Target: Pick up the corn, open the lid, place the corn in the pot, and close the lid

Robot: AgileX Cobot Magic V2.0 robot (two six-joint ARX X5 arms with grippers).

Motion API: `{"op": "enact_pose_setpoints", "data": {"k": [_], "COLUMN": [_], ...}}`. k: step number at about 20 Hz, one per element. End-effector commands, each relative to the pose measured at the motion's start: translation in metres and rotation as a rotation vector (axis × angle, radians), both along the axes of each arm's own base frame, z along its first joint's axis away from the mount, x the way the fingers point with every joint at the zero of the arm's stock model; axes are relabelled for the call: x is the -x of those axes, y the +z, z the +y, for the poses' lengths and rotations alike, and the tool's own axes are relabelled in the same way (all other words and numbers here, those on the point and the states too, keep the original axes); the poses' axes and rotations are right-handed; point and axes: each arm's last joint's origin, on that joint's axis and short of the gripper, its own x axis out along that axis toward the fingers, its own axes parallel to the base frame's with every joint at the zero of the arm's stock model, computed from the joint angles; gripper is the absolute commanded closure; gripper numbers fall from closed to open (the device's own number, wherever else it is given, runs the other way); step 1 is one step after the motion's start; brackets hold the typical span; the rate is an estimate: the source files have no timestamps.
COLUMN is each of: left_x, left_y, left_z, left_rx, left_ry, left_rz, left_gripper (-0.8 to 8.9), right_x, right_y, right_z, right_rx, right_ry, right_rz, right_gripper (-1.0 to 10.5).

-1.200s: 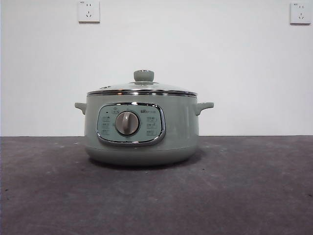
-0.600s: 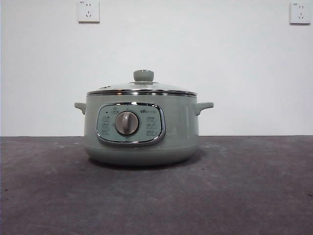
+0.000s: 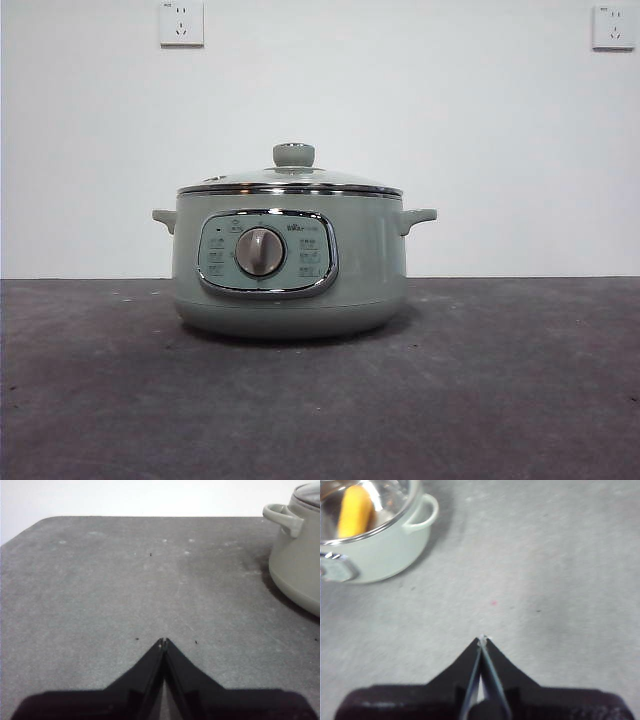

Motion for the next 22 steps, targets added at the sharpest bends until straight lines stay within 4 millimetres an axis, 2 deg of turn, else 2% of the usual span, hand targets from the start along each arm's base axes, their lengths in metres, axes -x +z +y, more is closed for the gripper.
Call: {"op": "enact_pose_setpoints", "data": {"k": [1,3,5,7,11,12,14,18,22], "left_x": [-0.001,-0.001,-0.001,-0.001,-0.001,-0.001,-0.001,-0.001,-0.001], "left_y": [-0.004,-0.004,-0.005,-0.005,-0.005,-0.005,-0.005,-0.005,-0.005], "left_z": [0.000,0.000,0.000,0.000,0.000,0.000,0.000,0.000,0.000], "left_rx": [0.000,0.000,0.000,0.000,0.000,0.000,0.000,0.000,0.000], "left_ry": [0.002,0.002,0.002,0.002,0.002,0.002,0.002,0.002,0.002], "left_rz": [0.015,0.020,0.024,0.026,0.027,0.027,0.027,0.027,0.027], "left_gripper": [8.16,8.16,8.16,8.16,8.16,8.16,8.16,8.16,8.16], "right_x": [0.006,0.008,0.011,0.010,0.001,0.001,-0.001,-0.001,0.001], "right_y": [0.002,0.001,-0.017,-0.055,-0.156,-0.177,-0.204,-0.235,-0.243], "right_z": [-0.012,-0.022,-0.033,-0.039,-0.052,-0.054,-0.057,-0.061,-0.064], "right_rx": [0.065,0.019,-0.080,-0.129,-0.183,-0.198,-0.197,-0.171,-0.096], "right_ry": [-0.036,-0.068,-0.081,-0.042,-0.066,-0.072,-0.099,-0.143,-0.155], "right_rz": [-0.064,-0.168,-0.299,-0.413,-0.610,-0.624,-0.625,-0.584,-0.521], "right_gripper": [9.5,9.5,9.5,9.5,9.5,9.5,9.5,9.5,9.5]}}
